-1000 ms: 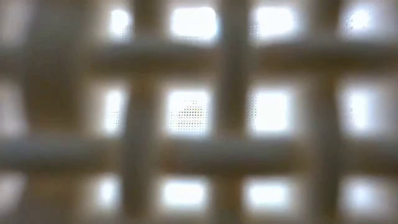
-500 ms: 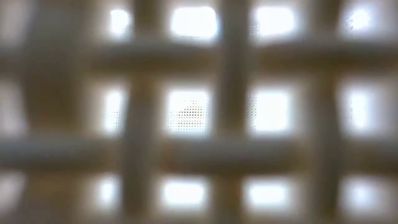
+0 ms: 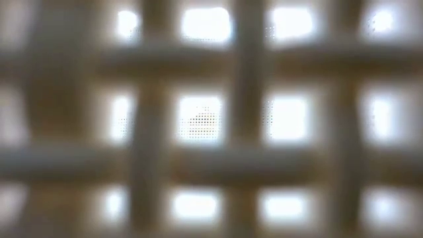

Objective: Pick & Place Medicine items
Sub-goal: Put the right red medicine bottle into the white bin

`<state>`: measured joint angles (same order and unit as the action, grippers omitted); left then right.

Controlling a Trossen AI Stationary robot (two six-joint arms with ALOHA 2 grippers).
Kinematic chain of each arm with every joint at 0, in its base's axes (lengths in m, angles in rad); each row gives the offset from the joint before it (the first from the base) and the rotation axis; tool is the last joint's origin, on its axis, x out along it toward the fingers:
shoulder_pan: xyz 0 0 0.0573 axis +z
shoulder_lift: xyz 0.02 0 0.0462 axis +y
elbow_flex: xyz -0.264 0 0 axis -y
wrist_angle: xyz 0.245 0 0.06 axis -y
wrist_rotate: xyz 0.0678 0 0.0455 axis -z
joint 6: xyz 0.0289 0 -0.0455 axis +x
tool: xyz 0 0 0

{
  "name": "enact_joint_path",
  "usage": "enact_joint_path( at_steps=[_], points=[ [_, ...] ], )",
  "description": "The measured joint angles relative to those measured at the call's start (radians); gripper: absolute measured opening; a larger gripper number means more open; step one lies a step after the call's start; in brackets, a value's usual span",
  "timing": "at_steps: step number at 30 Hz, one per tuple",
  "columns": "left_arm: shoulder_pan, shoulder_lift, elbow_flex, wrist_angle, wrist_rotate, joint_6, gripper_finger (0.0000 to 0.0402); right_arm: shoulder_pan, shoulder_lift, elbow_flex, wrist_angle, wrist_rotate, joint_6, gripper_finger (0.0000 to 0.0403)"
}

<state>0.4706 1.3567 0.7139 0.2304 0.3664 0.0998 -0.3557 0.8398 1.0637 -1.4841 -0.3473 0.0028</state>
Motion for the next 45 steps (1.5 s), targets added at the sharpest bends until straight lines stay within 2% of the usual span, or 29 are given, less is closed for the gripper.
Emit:
enact_joint_path(
  at_steps=[3, 8, 14, 20, 26, 36, 41, 45],
  points=[
    [0.000, 0.000, 0.000, 0.000, 0.000, -0.002, 0.0285, 0.063, -0.001, -0.053, 0.018, -0.045, 0.032, 0.0068],
    [0.000, 0.000, 0.000, -0.001, 0.000, -0.002, 0.0285, 0.178, -0.005, -0.147, 0.075, -0.049, 0.105, 0.0068],
    [0.000, 0.000, 0.000, -0.004, 0.000, -0.002, 0.0285, 0.265, -0.026, -0.201, 0.127, 0.059, 0.180, 0.0073],
    [0.000, 0.000, 0.000, -0.007, 0.000, -0.002, 0.0285, 0.286, -0.063, -0.278, 0.190, 0.070, 0.230, 0.0098],
    [0.000, 0.000, 0.000, -0.006, 0.000, -0.002, 0.0285, 0.286, -0.101, -0.324, 0.222, 0.062, 0.234, 0.0145],
    [0.000, 0.000, 0.000, -0.006, 0.000, -0.001, 0.0285, 0.286, -0.156, -0.389, 0.290, 0.059, 0.349, 0.0273],
    [0.000, 0.000, 0.000, -0.006, 0.000, -0.001, 0.0285, 0.286, -0.158, -0.430, 0.324, 0.060, 0.240, 0.0317],
    [0.000, 0.000, 0.000, -0.006, 0.000, -0.001, 0.0285, 0.286, -0.150, -0.453, 0.317, 0.060, 0.111, 0.0326]
  ],
)
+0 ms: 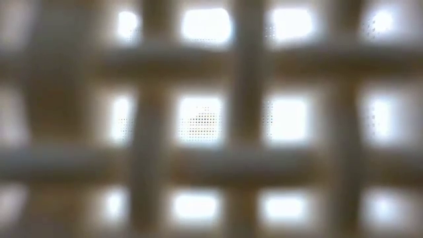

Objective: Pick & Place Medicine items
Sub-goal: Put the right red medicine bottle into the white bin

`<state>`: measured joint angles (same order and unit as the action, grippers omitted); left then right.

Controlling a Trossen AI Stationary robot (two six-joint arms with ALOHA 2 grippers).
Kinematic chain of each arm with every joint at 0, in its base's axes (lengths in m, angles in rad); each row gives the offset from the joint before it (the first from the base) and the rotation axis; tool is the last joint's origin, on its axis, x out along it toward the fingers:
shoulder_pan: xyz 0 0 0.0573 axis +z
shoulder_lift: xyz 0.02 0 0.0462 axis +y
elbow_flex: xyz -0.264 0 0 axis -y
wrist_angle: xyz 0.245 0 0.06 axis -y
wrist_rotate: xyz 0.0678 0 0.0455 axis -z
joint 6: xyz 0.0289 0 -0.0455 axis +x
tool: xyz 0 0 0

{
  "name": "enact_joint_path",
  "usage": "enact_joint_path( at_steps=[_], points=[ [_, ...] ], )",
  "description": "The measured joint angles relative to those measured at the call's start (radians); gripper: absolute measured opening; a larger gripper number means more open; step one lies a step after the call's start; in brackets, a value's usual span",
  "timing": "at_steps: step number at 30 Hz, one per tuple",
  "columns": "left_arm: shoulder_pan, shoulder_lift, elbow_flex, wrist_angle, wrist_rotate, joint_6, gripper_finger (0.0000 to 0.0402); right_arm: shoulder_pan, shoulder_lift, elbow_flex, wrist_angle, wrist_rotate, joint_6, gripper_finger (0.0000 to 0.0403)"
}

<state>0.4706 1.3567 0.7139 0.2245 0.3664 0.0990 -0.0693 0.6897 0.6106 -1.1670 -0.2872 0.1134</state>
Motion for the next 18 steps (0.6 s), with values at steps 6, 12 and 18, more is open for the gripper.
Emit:
enact_joint_path(
  at_steps=[6, 12, 18],
  points=[
    [0.000, 0.000, 0.000, -0.001, 0.000, 0.000, 0.0285, 0.000, 0.011, 0.019, 0.014, -0.001, 0.078, 0.0313],
    [0.000, 0.000, 0.000, -0.001, 0.000, 0.000, 0.0285, 0.000, 0.062, 0.044, 0.014, -0.001, 0.125, 0.0292],
    [0.000, 0.000, 0.000, -0.001, 0.000, 0.000, 0.0285, 0.000, 0.113, 0.049, 0.051, -0.001, 0.195, 0.0278]
  ],
)
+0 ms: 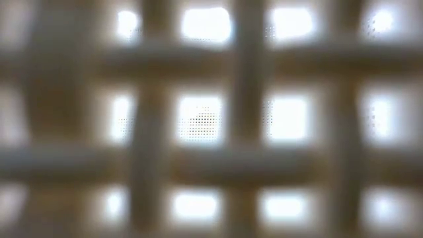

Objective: Pick & Place Medicine items
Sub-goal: Put the right red medicine bottle into the white bin

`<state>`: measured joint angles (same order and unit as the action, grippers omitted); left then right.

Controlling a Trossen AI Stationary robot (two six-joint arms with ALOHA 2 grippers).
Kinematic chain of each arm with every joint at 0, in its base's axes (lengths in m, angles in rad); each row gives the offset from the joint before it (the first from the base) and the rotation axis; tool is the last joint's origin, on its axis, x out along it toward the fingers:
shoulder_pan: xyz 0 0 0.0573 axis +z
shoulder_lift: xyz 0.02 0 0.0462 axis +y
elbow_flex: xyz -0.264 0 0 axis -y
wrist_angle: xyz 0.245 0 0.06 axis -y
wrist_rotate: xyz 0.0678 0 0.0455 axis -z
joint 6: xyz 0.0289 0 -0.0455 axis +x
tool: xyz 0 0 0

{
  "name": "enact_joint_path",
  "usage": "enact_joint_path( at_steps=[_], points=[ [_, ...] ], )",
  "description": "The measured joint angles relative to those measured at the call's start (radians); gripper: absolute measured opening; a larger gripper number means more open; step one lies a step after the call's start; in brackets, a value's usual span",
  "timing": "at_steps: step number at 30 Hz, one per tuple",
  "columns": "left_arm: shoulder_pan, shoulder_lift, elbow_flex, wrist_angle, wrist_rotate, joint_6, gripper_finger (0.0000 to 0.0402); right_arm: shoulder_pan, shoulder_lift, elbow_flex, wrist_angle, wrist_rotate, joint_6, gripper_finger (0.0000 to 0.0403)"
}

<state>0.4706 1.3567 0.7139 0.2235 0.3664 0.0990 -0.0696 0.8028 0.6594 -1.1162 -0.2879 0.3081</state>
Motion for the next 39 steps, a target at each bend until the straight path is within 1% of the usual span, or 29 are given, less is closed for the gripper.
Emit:
enact_joint_path(
  at_steps=[6, 9, 12, 15, 19, 21, 25, 28, 35, 39],
  points=[
    [0.000, 0.000, 0.000, 0.000, 0.000, 0.000, 0.0285, 0.000, 0.026, -0.010, 0.052, 0.000, 0.133, 0.0274],
    [0.000, 0.000, 0.000, -0.001, 0.000, 0.000, 0.0285, 0.009, 0.026, -0.020, 0.051, 0.000, 0.244, 0.0274],
    [0.000, 0.000, 0.000, -0.004, 0.000, 0.000, 0.0285, 0.026, 0.026, -0.032, 0.049, -0.007, 0.455, 0.0272],
    [0.000, 0.000, 0.000, -0.007, 0.000, 0.000, 0.0285, 0.049, 0.031, -0.031, 0.053, -0.038, 0.662, 0.0273],
    [0.000, 0.000, 0.000, -0.008, 0.000, 0.000, 0.0285, 0.105, 0.033, -0.031, 0.051, -0.048, 0.930, 0.0274],
    [0.000, 0.000, 0.000, -0.008, 0.000, 0.000, 0.0285, 0.135, 0.042, -0.032, 0.050, -0.007, 1.080, 0.0274],
    [0.000, 0.000, 0.000, -0.010, 0.000, 0.000, 0.0285, 0.190, 0.083, -0.034, 0.041, 0.121, 1.397, 0.0274],
    [0.000, 0.000, 0.000, -0.012, 0.000, 0.000, 0.0285, 0.237, 0.140, -0.035, 0.050, 0.159, 1.571, 0.0274],
    [0.000, 0.000, 0.000, -0.012, 0.000, 0.000, 0.0285, 0.324, 0.300, -0.035, 0.093, 0.161, 1.842, 0.0271],
    [0.000, 0.000, 0.000, -0.013, 0.000, 0.000, 0.0285, 0.370, 0.350, -0.023, 0.119, 0.173, 1.932, 0.0260]
  ],
)
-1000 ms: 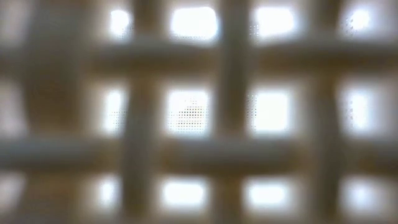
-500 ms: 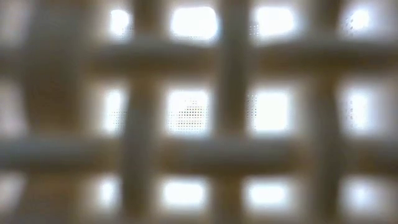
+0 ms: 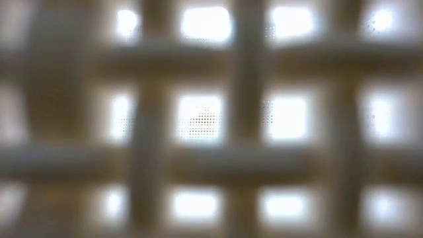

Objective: Pick & Place Medicine items
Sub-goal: Put the right red medicine bottle into the white bin

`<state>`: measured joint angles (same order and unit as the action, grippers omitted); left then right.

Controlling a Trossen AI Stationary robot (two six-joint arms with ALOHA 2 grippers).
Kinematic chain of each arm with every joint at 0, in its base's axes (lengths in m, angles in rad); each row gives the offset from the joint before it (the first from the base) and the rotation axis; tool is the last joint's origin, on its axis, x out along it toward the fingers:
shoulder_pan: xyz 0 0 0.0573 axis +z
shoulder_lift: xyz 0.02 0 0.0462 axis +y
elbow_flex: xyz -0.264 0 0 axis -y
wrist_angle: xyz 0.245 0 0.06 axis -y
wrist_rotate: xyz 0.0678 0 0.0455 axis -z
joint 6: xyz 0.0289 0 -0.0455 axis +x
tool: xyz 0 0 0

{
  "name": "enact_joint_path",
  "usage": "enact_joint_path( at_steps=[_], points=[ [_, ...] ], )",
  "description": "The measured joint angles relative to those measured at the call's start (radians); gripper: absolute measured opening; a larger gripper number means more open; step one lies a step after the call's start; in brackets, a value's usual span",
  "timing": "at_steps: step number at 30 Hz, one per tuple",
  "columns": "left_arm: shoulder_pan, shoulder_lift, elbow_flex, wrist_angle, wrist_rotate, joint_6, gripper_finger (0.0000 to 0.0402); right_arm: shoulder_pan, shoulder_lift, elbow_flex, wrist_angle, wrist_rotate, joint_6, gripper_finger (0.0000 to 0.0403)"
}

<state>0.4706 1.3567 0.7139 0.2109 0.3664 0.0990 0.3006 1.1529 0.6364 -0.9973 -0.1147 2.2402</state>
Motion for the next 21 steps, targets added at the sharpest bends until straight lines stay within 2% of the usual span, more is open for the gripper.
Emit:
enact_joint_path(
  at_steps=[3, 10, 21],
  points=[
    [0.000, 0.000, 0.000, 0.000, 0.000, 0.000, 0.0285, 0.039, 0.014, 0.013, -0.016, 0.003, 0.065, 0.0251],
    [0.000, 0.000, 0.000, -0.002, 0.000, 0.000, 0.0285, 0.068, 0.067, 0.031, -0.155, 0.013, 0.080, 0.0235],
    [0.000, 0.000, 0.000, -0.003, 0.000, 0.000, 0.0285, 0.068, 0.222, 0.029, -0.159, 0.013, 0.080, 0.0251]
  ],
)
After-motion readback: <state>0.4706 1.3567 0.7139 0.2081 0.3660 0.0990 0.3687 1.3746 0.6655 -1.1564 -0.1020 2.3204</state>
